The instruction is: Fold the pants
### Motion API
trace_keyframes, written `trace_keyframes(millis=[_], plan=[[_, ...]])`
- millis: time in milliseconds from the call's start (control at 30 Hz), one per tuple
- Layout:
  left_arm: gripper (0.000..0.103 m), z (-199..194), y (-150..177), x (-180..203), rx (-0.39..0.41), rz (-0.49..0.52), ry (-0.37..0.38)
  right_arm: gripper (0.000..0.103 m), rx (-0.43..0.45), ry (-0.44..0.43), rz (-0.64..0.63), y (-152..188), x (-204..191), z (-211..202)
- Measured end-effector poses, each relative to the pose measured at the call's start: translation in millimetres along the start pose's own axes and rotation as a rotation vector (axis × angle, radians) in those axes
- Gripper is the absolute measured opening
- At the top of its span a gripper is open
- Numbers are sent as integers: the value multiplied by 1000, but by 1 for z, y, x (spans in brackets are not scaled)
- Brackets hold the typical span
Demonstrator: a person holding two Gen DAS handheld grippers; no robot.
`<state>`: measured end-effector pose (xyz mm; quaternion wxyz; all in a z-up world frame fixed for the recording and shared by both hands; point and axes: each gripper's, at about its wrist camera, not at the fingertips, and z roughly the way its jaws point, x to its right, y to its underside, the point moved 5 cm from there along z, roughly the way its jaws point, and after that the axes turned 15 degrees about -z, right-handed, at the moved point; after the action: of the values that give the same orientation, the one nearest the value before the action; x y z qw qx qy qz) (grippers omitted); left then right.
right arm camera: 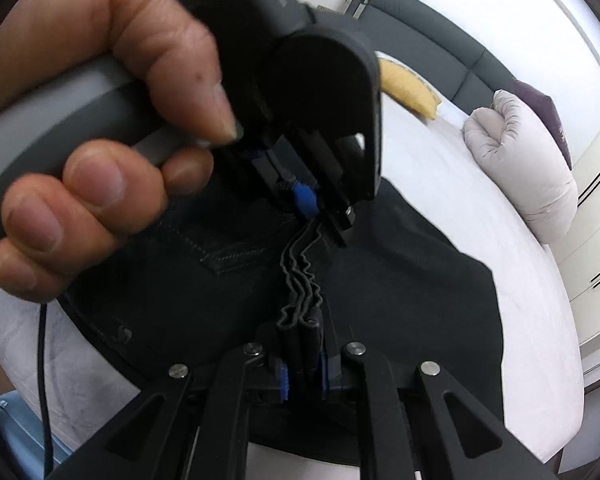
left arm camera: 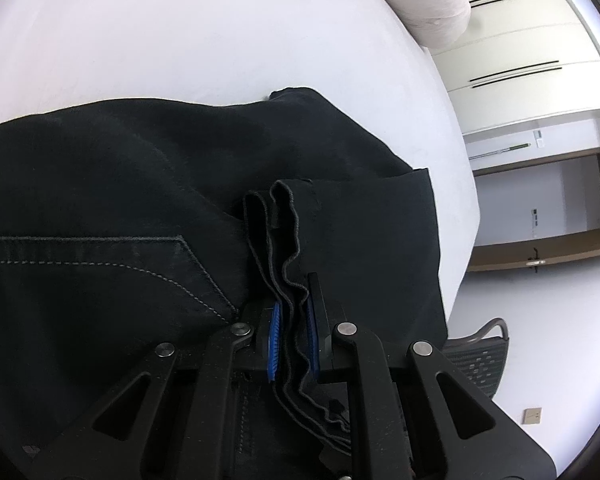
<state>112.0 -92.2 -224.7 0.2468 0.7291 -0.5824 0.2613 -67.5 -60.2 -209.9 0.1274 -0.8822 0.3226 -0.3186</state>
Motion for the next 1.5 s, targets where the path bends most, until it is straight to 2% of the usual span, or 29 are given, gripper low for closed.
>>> trace_keyframes(millis=[100, 167, 233, 267, 300, 367, 400, 433, 467, 500, 533, 633, 700, 733, 767, 867, 1000, 1067, 1100, 1133, 1267, 1333, 1500], plan=[[11, -1, 3, -2, 10, 15, -19, 16, -28, -31, 16, 5, -1, 11], [13, -9, 6, -2, 32, 26, -42, 22, -27, -47, 49, 7, 4, 8], [14, -14, 8, 4, 81, 51, -97, 41, -24, -76, 92, 14, 18, 6], [14, -21, 8, 3, 110, 59, -142, 47, -16, -108, 133, 20, 25, 1], [14, -29, 8, 2, 146, 66, -189, 56, -4, -152, 175, 25, 30, -4], [14, -43, 8, 6, 190, 87, -206, 60, 32, -295, 302, 42, 46, -17], [14, -48, 10, 12, 210, 104, -208, 59, 48, -359, 355, 49, 53, -22], [14, -51, 13, 20, 230, 136, -213, 45, 64, -462, 431, 60, 68, -26], [14, -51, 17, 28, 243, 167, -219, 35, 75, -517, 477, 67, 79, -28], [14, -47, 24, 39, 249, 210, -225, 19, 84, -559, 528, 76, 92, -28], [14, -41, 30, 47, 243, 243, -226, 16, 102, -593, 601, 89, 119, -26], [14, -12, 51, 59, 192, 311, -229, 13, 161, -673, 703, 105, 177, -15], [14, 12, 62, 57, 139, 311, -249, 12, 192, -787, 762, 112, 218, 8], [14, 22, 66, 53, 118, 305, -263, 12, 189, -803, 780, 114, 231, 20], [14, 25, 68, 49, 127, 305, -259, 12, 182, -800, 794, 115, 244, 32], [13, 22, 70, 42, 144, 317, -224, 12, 174, -902, 844, 110, 271, 77], [13, 21, 69, 35, 141, 303, -227, 12, 141, -954, 891, 103, 279, 130], [13, 22, 71, 36, 155, 317, -245, 12, 65, -987, 922, 109, 269, 153], [13, 22, 74, 38, 158, 323, -250, 3, 31, -992, 929, 112, 267, 163], [13, 30, 77, 42, 161, 326, -251, 0, -6, -1003, 934, 120, 261, 173], [13, 34, 80, 43, 156, 311, -224, 0, 36, -1046, 976, 139, 246, 154], [13, 33, 79, 39, 154, 304, -211, 4, 44, -1070, 965, 149, 239, 139], [13, 28, 78, 34, 158, 301, -198, 4, 43, -1102, 931, 179, 218, 103]])
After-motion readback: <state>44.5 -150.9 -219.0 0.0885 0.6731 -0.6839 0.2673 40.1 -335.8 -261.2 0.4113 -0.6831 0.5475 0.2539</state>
